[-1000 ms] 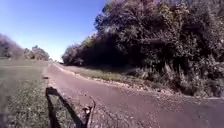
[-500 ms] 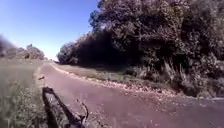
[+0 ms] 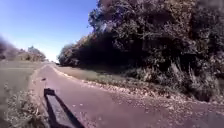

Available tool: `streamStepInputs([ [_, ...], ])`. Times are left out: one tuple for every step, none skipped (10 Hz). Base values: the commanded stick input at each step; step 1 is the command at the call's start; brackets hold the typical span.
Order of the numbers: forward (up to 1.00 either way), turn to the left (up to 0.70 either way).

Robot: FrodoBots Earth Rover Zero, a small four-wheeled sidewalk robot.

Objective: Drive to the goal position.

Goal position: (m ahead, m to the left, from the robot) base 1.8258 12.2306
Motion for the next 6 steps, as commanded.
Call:
streamStepInputs([
  [0.85, 0.34],
  [0.85, 0.34],
  [0.85, 0.34],
  [0.85, 0.34],
  [0.85, 0.34],
  [0.14, 0.61],
])
